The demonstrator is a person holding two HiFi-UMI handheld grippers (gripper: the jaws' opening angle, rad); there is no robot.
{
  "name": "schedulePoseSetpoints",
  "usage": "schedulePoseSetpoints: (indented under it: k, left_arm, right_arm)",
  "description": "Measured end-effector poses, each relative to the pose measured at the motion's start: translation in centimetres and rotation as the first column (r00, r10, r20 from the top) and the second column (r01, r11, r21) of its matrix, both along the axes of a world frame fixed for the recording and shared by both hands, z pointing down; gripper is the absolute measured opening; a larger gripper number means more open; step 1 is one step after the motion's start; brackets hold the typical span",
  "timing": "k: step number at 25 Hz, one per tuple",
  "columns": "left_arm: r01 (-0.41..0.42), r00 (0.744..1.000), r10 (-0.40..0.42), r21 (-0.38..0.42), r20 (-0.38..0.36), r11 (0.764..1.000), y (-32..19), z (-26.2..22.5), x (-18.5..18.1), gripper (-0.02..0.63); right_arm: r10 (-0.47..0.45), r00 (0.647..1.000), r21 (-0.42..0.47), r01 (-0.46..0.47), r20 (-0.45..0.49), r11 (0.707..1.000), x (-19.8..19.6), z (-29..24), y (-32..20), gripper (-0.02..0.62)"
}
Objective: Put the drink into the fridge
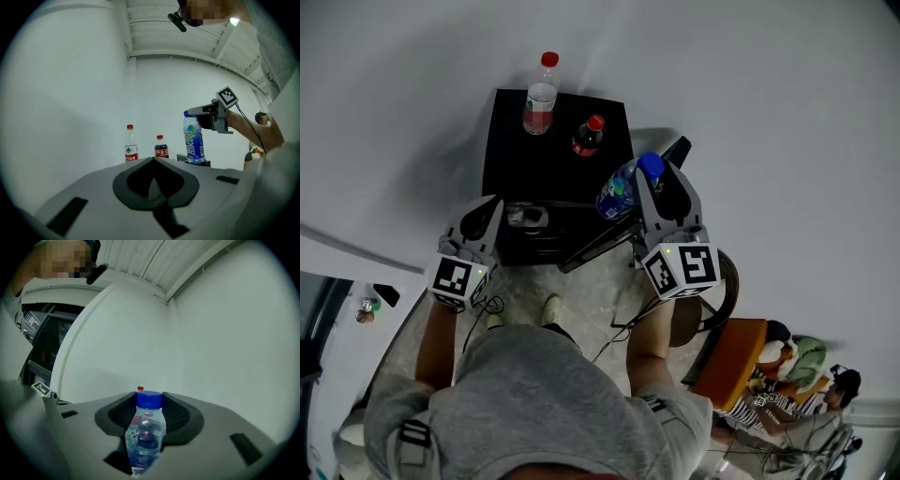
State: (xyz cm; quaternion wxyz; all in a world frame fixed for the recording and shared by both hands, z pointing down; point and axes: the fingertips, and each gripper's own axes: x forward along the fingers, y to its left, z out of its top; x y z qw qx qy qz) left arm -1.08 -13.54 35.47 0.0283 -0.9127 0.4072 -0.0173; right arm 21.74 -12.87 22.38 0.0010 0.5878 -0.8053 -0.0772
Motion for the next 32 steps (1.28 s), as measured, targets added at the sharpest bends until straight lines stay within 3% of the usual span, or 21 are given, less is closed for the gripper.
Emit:
schedulePoseSetpoints:
  k: [10,18,26,32]
  left_arm:
    - [-0.132,0.991,0.132,-0.012,0.009,0.991,2.8,0.4,-2.4,0.005]
    - [-0.209,0.978,0.209,-0.039,-0.004,0.977,5.4,1.8,-2.8,0.005]
    - [-0.204,0.979,0.204,-0.078,-0.009,0.976,6.7,3.3,-1.6,0.005]
    - [-0.114,0.993,0.115,-0.131,0.006,0.985,6.7,6.4,-0.8,0.005]
  right_arm:
    - [0.107,0.993,-0.029,-0.106,0.043,0.994,-4.1,3.5,5.7,0.186]
    - [0.127,0.99,-0.104,-0.121,0.053,0.987,-7.2,8.8,8.8,0.186]
    - [0.107,0.993,-0.104,-0.102,0.048,0.989,-7.7,12.2,9.9,0.186]
    - [0.017,0.999,-0.109,-0.012,0.046,0.994,-7.7,16.8,8.6,0.186]
